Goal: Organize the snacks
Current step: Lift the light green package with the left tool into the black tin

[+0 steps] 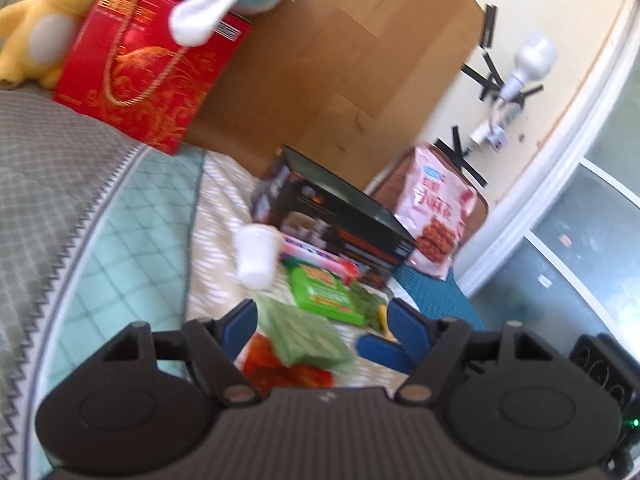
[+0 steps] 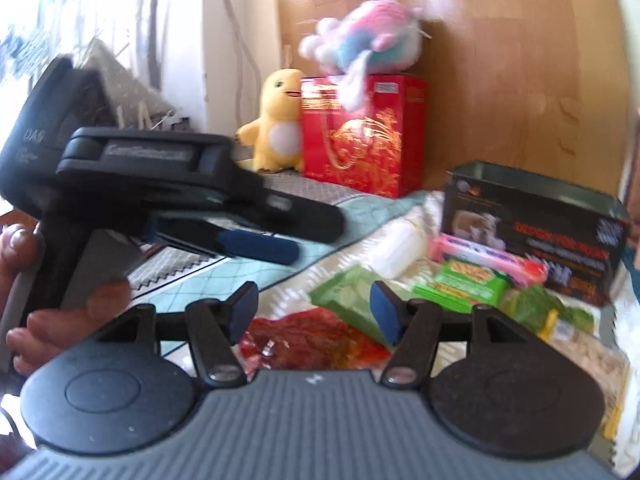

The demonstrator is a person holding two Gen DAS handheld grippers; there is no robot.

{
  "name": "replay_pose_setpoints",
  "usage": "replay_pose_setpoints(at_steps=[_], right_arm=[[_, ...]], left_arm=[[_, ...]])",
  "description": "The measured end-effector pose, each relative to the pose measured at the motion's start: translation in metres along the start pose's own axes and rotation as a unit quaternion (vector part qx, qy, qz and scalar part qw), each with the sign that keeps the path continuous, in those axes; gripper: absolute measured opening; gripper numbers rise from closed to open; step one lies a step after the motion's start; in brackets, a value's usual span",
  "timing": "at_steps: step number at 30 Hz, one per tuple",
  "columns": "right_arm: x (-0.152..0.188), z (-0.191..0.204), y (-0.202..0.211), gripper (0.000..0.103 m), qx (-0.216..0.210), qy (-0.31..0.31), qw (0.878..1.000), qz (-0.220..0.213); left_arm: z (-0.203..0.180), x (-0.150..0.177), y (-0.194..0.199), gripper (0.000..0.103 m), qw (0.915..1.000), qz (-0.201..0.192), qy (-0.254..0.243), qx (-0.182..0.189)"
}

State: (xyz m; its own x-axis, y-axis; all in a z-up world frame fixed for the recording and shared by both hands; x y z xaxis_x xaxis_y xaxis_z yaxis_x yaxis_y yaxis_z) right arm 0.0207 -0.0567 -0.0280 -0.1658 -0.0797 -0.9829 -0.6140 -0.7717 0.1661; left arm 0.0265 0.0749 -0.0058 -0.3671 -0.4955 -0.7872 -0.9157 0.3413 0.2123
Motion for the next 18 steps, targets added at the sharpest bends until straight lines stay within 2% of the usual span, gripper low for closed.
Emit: replay_pose_setpoints(at_steps=[4,5,6,7,8,9,10,12,15,16,17,18], right_arm=[[0.008,-0.029,0.007,0.064,0.046,-0.039,0.998,0.016],[0.01,-0.034,0.006,0.064,0.052,-0.052,0.997,0.021],[0.016,-0.049,0.004,0.064,0.063,-0.091,0.993,0.041],[0.016,-0.049,0.004,0.064,0.063,-0.091,0.993,0.041],[0.02,-0.053,0.001,0.063,0.064,-0.103,0.991,0.052],[0.024,-0.057,-0.004,0.054,0.064,-0.116,0.989,0.066],[0.028,-0.059,-0.009,0.045,0.062,-0.125,0.987,0.078],[0.032,-0.058,-0.013,0.031,0.057,-0.125,0.987,0.082],[0.03,-0.046,-0.008,0.027,0.049,-0.122,0.988,0.078],[0.025,-0.042,-0.002,0.027,0.047,-0.12,0.99,0.066],[0.011,-0.038,0.011,0.027,0.042,-0.11,0.992,0.035],[0.011,-0.038,0.011,0.027,0.042,-0.11,0.992,0.035]], left_arm=[[0.008,0.001,-0.012,0.07,0.9997,0.02,-0.001,-0.013],[0.009,0.004,-0.017,0.064,0.9995,0.028,0.0,-0.015],[0.01,0.007,-0.022,0.058,0.9992,0.037,0.002,-0.014],[0.01,0.013,-0.028,0.055,0.9987,0.048,0.005,-0.014],[0.01,0.018,-0.033,0.045,0.998,0.062,0.007,-0.013],[0.011,0.025,-0.037,0.036,0.997,0.075,0.007,-0.013],[0.012,0.03,-0.042,0.031,0.996,0.087,0.007,-0.017],[0.014,0.036,-0.045,0.028,0.9955,0.092,0.007,-0.02],[0.004,0.028,-0.034,0.027,0.9967,0.081,-0.005,-0.007],[-0.002,0.024,-0.029,0.027,0.9972,0.074,-0.014,0.002],[-0.009,0.019,-0.025,0.027,0.9975,0.067,-0.021,0.012],[-0.015,0.014,-0.022,0.027,0.9976,0.06,-0.025,0.023]])
Point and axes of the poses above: each gripper's, at about its wrist camera, not at the fingertips, and y roughly against the way its jaws point, z to its left, x to its underside, the point moved 9 cm from there along -y, roughly the way its jaws point, and after that the axes turned 13 degrees about -z, right-handed, at the moved point
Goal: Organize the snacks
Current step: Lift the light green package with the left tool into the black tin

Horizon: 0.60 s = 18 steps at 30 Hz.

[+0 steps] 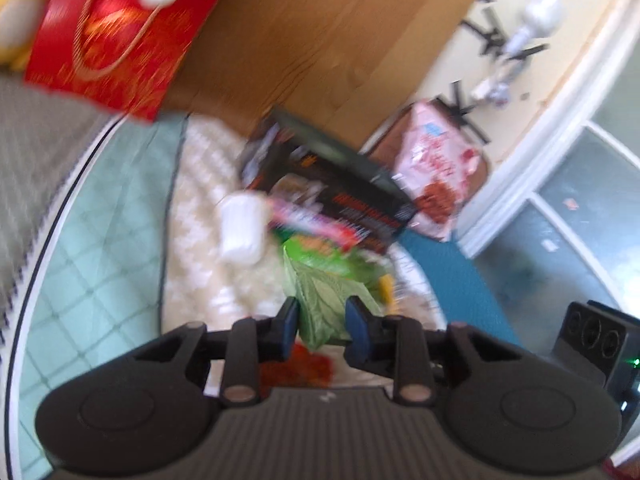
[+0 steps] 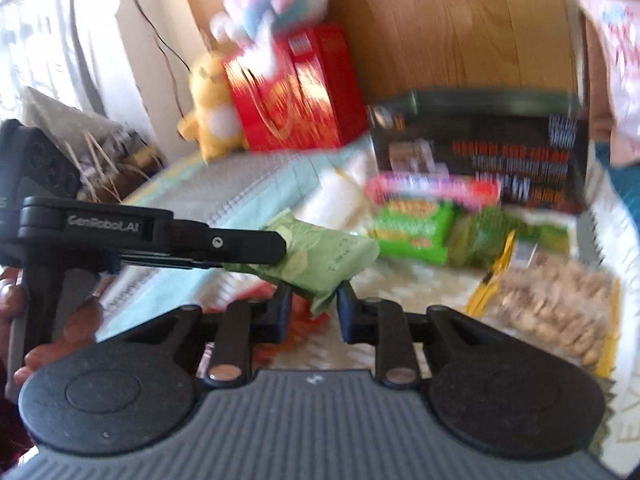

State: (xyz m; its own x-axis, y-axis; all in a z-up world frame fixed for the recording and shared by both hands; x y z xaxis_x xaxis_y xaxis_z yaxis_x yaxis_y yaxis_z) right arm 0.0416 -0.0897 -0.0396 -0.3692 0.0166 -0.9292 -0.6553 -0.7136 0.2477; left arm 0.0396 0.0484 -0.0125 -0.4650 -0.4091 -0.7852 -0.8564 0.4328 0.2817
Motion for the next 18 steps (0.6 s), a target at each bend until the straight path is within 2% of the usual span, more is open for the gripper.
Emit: replay_pose_setpoints(at_steps=[3,6,10,11,12,15,16,17,18], right_arm=[[-0.024,-0.003,0.005,0.027,0.013,0.011,0.999,-0.035],[-0.066,-0.029,-0.008,0.027,0.056,0.041,0.994,-0.08],[-0.095,-0.061,-0.033,0.03,0.088,0.041,0.991,-0.093],[-0.101,-0.07,-0.041,0.036,0.099,0.043,0.99,-0.094],[-0.107,-0.081,-0.053,0.046,0.118,0.042,0.988,-0.092],[-0.108,-0.105,-0.067,0.049,0.162,0.049,0.983,-0.075],[-0.107,-0.109,-0.058,0.049,0.169,0.04,0.982,-0.081],[-0.1,-0.112,-0.029,0.049,0.149,0.012,0.984,-0.102],[-0.1,-0.112,-0.029,0.05,0.149,0.012,0.984,-0.102]], left_arm=[[-0.019,-0.025,-0.011,0.027,0.9995,-0.019,-0.021,0.016],[-0.038,-0.056,-0.042,0.027,0.9973,-0.045,-0.053,0.024],[-0.045,-0.09,-0.098,0.027,0.9954,-0.063,-0.071,0.012],[-0.045,-0.096,-0.113,0.027,0.9954,-0.063,-0.071,0.007],[-0.042,-0.1,-0.128,0.028,0.9955,-0.062,-0.072,-0.001],[-0.029,-0.098,-0.152,0.028,0.9948,-0.054,-0.07,-0.051],[-0.027,-0.095,-0.148,0.028,0.9956,-0.053,-0.06,-0.048],[-0.028,-0.091,-0.141,0.028,0.9967,-0.057,-0.05,-0.031],[-0.029,-0.087,-0.133,0.028,0.9968,-0.061,-0.046,-0.02]])
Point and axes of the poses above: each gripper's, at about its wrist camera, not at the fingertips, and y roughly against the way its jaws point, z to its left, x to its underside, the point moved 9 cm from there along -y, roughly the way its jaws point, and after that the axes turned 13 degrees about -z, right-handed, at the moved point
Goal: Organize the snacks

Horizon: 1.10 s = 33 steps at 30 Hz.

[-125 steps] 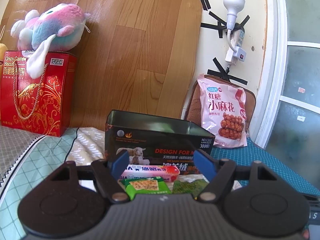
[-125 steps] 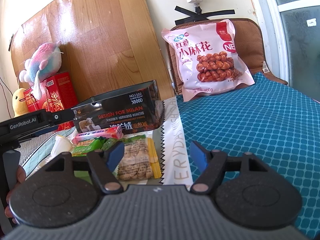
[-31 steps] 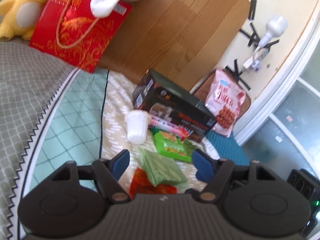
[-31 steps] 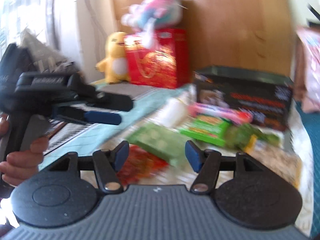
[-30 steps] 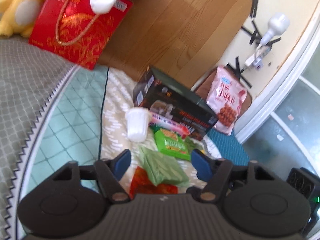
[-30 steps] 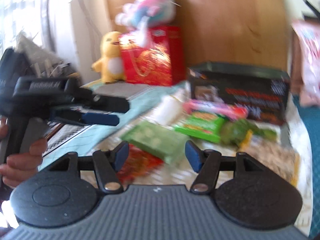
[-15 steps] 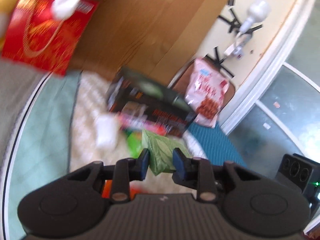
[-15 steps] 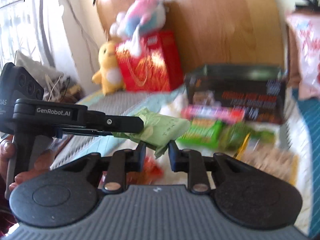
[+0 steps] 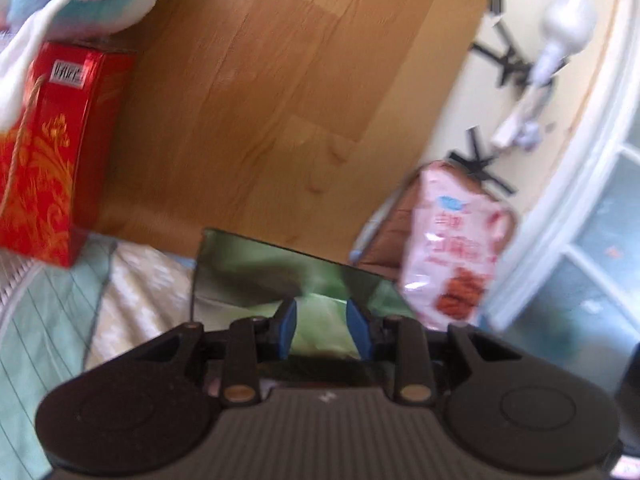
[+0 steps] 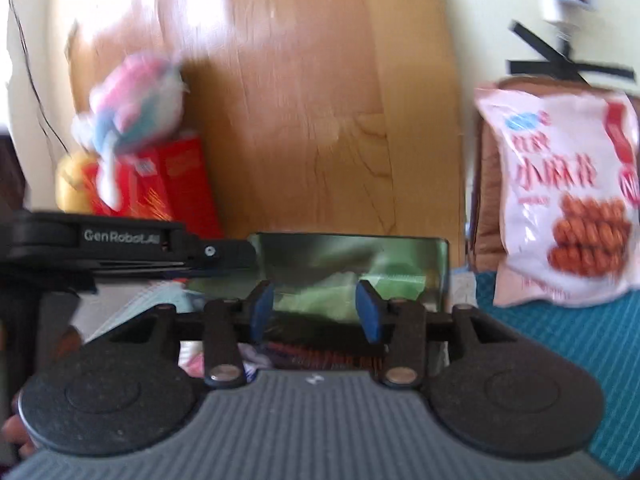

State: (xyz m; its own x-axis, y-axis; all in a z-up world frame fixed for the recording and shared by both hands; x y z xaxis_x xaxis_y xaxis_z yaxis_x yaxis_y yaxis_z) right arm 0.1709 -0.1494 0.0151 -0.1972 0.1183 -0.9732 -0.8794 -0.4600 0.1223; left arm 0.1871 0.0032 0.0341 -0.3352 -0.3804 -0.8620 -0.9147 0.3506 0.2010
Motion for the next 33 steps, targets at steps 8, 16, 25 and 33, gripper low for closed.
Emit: replay_pose_setpoints(at_steps=[8,16,25,33], right_arm=[[0.068,-0.045,0.101,0.06,0.03,-0.065,0.997,0.022],[0.087,-0.044,0.107,0.069,0.033,-0.014,0.997,0.063],[0.101,-0.033,0.1,0.069,0.029,0.025,0.996,0.08],[0.101,-0.032,0.1,0.068,0.044,0.034,0.995,0.08]], left_arm=[[-0.033,0.057,0.038,0.029,0.9973,0.052,0.002,0.052],[-0.063,0.124,0.026,0.036,0.988,0.139,-0.022,0.064],[-0.07,0.139,0.028,0.045,0.9865,0.124,-0.034,0.102],[-0.064,0.136,0.028,0.047,0.9873,0.118,-0.008,0.105]])
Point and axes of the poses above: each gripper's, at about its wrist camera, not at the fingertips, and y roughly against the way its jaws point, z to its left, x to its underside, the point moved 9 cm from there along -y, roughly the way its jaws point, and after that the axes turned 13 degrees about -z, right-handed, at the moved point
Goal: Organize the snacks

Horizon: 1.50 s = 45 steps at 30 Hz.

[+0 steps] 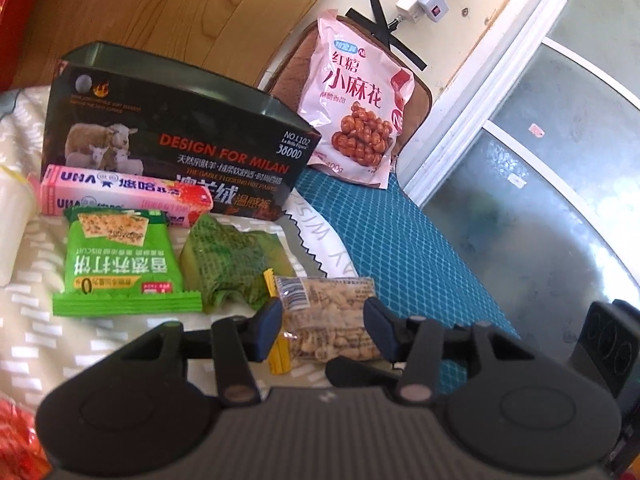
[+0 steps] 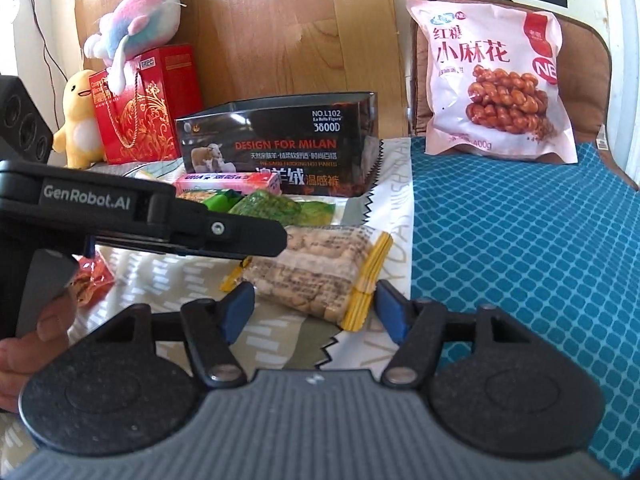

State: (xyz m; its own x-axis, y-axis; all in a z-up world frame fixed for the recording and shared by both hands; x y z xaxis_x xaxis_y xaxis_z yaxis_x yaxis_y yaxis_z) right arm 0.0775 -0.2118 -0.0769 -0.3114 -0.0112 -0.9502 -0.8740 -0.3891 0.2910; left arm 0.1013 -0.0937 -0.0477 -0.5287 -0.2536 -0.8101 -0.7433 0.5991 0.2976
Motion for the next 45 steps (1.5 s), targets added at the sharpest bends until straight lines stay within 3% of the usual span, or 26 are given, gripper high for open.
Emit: replay_pose_setpoints(at_steps=[2,4,9,16,23,29,33,40,45], right_arm=[[0.0,-0.002,0.0,0.067,-0.001,-0.005,1.0,-0.001],[-0.001,-0.001,0.001,0.057,-0.001,-0.003,1.0,-0.005],[-0.003,0.009,0.006,0.047,-0.019,0.022,0.999,-0.019],[-0.001,0.007,0.002,0.052,-0.022,0.017,1.0,-0.008],[0.001,0.006,0.002,0.057,-0.015,0.012,1.0,-0.006],[0.001,0.009,0.002,0.049,-0.017,0.022,1.0,-0.005],[0.0,0.009,0.004,0.047,-0.017,0.028,0.999,-0.009],[0.0,0.009,0.003,0.048,-0.019,0.023,1.0,-0.007],[0.0,0.008,0.003,0.051,-0.021,0.018,1.0,-0.005]], left_arm=[[-0.003,0.0,0.002,0.046,0.9999,-0.007,-0.012,-0.001],[-0.006,-0.001,0.003,0.045,0.9997,-0.012,-0.022,0.001],[-0.015,-0.001,0.008,0.032,0.9987,-0.025,-0.04,0.021],[-0.017,-0.001,0.009,0.032,0.9982,-0.027,-0.051,0.014],[-0.01,-0.004,0.011,0.042,0.9986,-0.036,-0.039,0.003],[-0.01,-0.003,0.01,0.04,0.9985,-0.032,-0.043,0.0],[-0.013,-0.001,0.009,0.032,0.9984,-0.03,-0.048,0.007],[-0.014,-0.001,0.009,0.032,0.9984,-0.029,-0.049,0.007],[-0.012,-0.002,0.011,0.038,0.9984,-0.033,-0.046,0.007]])
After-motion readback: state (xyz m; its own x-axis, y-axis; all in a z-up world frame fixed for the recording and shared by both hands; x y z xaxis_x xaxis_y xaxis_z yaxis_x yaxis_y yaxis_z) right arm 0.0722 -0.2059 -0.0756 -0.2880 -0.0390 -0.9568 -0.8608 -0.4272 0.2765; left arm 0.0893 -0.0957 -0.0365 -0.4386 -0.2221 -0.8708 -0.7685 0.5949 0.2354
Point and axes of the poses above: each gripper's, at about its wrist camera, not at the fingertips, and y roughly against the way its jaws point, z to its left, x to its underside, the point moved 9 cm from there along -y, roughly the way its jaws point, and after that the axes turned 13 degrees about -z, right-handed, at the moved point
